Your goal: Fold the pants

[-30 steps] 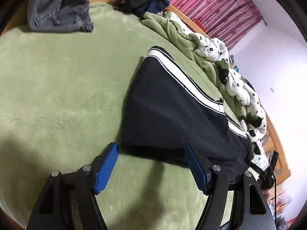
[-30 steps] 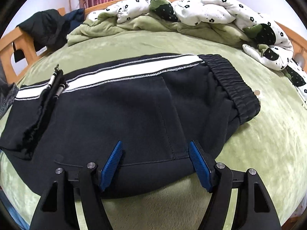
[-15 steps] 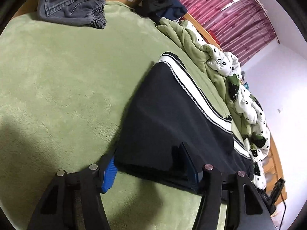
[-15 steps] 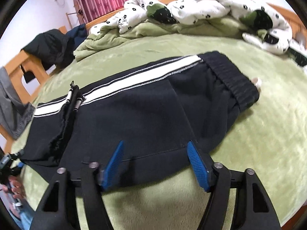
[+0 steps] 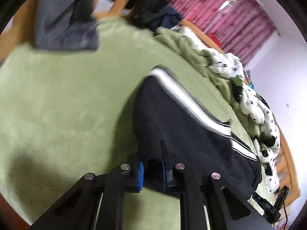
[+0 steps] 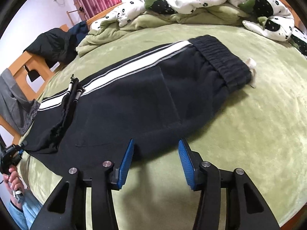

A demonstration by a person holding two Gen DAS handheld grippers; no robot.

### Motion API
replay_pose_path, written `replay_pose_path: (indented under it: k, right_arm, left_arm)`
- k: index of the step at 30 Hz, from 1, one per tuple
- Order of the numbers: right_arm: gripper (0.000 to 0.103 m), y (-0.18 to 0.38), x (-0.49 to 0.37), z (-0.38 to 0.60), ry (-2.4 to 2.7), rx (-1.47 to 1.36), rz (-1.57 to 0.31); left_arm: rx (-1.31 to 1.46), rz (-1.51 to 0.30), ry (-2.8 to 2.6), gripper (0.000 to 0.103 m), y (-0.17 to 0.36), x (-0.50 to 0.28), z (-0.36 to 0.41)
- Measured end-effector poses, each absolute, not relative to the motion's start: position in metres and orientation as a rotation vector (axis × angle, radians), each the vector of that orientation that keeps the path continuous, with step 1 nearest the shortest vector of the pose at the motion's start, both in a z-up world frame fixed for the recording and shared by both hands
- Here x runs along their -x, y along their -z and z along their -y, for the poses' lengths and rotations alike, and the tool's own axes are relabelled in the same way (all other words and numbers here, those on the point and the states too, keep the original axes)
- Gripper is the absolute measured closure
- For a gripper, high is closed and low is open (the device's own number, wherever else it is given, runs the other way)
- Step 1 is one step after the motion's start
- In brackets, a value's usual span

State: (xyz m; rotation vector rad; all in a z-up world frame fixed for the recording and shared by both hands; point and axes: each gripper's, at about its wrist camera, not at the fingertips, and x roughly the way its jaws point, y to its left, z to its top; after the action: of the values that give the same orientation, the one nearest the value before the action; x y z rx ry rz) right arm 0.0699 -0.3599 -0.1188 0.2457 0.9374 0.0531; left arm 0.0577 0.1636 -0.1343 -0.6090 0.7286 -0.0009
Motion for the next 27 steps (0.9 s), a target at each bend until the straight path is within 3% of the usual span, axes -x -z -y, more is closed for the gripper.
replay_pose_path:
  k: [6, 11, 16, 22, 24, 26, 27]
  right_arm:
    - [0.054, 0.116, -0.052, 0.378, 0.003, -0.223, -0.914]
    - [0.054, 0.109, -0.037, 0.397, 0.032, -0.265, -0.853]
    - [0.054, 0.11, -0.027, 0.414, 0.09, -0.265, -0.835]
    - [0.054, 0.112, -0.02, 0.432, 0.115, -0.357, -0.843]
    - [0.054, 0.111, -0.02, 0.431, 0.112, -0.362, -0.837]
    - [0.054, 0.108, -0.022, 0.424, 0.102, -0.342, -0.83]
    - [0.054, 0.108, -0.025, 0.419, 0.092, -0.333, -0.83]
  left_arm:
    - [0.499, -0.682, 0.149, 0.091, 0.061, -0.078, -0.08]
    - [0.35, -0.693, 0.304, 0.092, 0.04, -0.095, 0.021]
    - [0.286, -0.804, 0.429, 0.092, 0.084, -0.105, 0.11]
    - [0.243, -0.927, 0.457, 0.091, 0.138, -0.107, 0.157]
    - [0.239, -0.903, 0.489, 0.087, 0.133, -0.101, 0.154]
    - [0.274, -0.909, 0.61, 0.067, 0.124, -0.095, 0.146]
    - [0.291, -0.922, 0.666, 0.065, 0.12, -0.093, 0.142]
